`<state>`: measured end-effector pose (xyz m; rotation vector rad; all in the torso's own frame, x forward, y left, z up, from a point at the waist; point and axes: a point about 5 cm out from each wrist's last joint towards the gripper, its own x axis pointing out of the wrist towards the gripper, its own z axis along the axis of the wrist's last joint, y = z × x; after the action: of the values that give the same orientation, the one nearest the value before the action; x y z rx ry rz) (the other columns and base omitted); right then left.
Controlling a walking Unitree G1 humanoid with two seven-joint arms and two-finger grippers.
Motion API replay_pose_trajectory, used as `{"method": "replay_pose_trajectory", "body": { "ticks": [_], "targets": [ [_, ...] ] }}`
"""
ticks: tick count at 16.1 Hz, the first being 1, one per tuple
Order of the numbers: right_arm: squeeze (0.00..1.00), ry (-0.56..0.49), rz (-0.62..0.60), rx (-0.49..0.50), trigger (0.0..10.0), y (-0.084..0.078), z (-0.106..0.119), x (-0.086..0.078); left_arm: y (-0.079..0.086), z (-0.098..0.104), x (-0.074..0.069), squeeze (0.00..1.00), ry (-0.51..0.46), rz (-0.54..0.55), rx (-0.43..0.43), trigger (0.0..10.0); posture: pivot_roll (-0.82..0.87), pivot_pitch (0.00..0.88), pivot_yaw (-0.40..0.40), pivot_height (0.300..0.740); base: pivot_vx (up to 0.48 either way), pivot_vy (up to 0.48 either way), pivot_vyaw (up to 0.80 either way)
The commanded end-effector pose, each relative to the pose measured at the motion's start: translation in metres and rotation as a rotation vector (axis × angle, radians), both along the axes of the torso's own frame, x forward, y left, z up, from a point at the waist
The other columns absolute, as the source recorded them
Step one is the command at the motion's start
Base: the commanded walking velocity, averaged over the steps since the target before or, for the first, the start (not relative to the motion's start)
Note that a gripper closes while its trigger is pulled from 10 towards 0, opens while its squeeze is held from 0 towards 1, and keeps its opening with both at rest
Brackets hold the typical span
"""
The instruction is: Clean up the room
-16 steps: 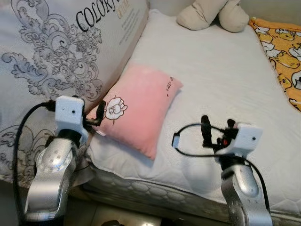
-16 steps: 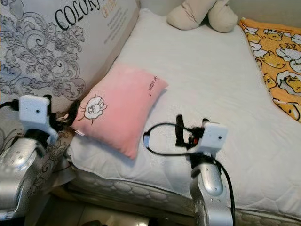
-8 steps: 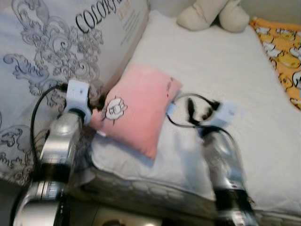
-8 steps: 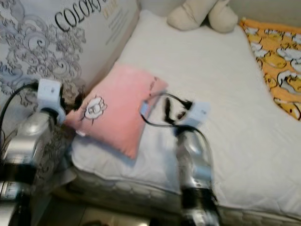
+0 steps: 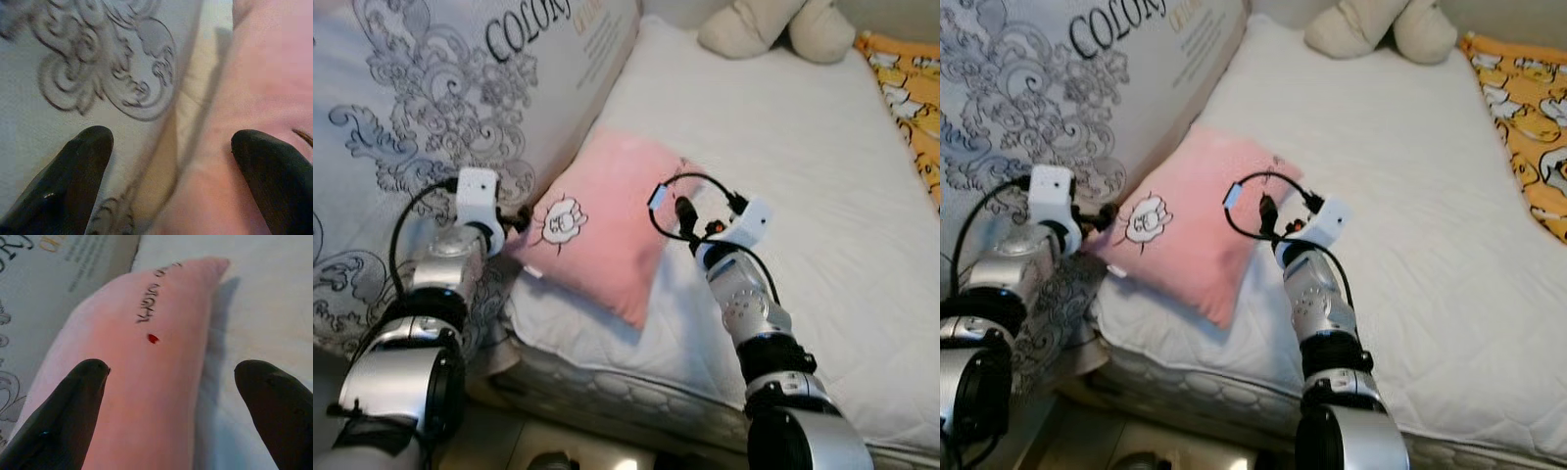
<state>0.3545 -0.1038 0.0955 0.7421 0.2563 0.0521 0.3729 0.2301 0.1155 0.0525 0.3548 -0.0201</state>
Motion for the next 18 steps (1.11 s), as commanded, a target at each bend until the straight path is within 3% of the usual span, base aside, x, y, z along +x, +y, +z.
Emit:
{"method": "replay_pose_trajectory", "body": {
  "ticks": [1,4,6,9,10,11,12,18],
  "targets": [
    [0.00,0.009,-0.001,0.064,10.0,0.005,0.000,0.004,-0.006,0.004,0.005,0.00,-0.006,0.000,-0.063,10.0,0.05,0.115,-0.006,0.740,0.000,0.000,0.00],
    [0.00,0.041,0.041,0.086,10.0,0.013,-0.006,0.005,-0.019,0.003,0.008,0.00,0.015,-0.039,-0.122,10.0,0.05,0.115,-0.005,0.740,0.000,0.000,0.00],
    [0.00,0.077,0.088,0.018,10.0,0.021,-0.014,0.002,-0.031,0.001,0.009,0.00,0.034,-0.068,-0.176,10.0,0.03,0.111,-0.008,0.740,0.000,0.000,0.00],
    [0.00,0.139,0.154,-0.100,10.0,0.030,-0.028,-0.004,-0.044,-0.008,0.007,0.00,0.086,-0.134,-0.163,10.0,0.03,0.110,-0.010,0.740,0.000,0.000,0.00],
    [0.00,0.175,0.198,-0.127,6.4,0.036,-0.035,-0.009,-0.052,-0.016,0.003,0.00,0.134,-0.169,-0.170,10.0,0.03,0.109,-0.012,0.740,0.000,0.000,0.00],
    [0.00,0.184,0.207,-0.107,0.0,0.038,-0.037,-0.010,-0.058,-0.016,0.003,0.00,0.131,-0.200,-0.202,3.5,0.03,0.111,-0.017,0.740,0.000,0.000,0.00],
    [0.00,0.187,0.208,-0.097,0.0,0.040,-0.037,-0.010,-0.063,-0.016,0.003,0.00,0.130,-0.218,-0.240,0.0,0.03,0.111,-0.017,0.740,0.000,0.000,0.00],
    [0.00,0.185,0.209,-0.048,0.0,0.042,-0.039,-0.012,-0.071,-0.010,0.006,0.00,0.120,-0.262,-0.297,0.0,0.05,0.103,-0.017,0.740,0.000,0.000,0.00]
  ]
}}
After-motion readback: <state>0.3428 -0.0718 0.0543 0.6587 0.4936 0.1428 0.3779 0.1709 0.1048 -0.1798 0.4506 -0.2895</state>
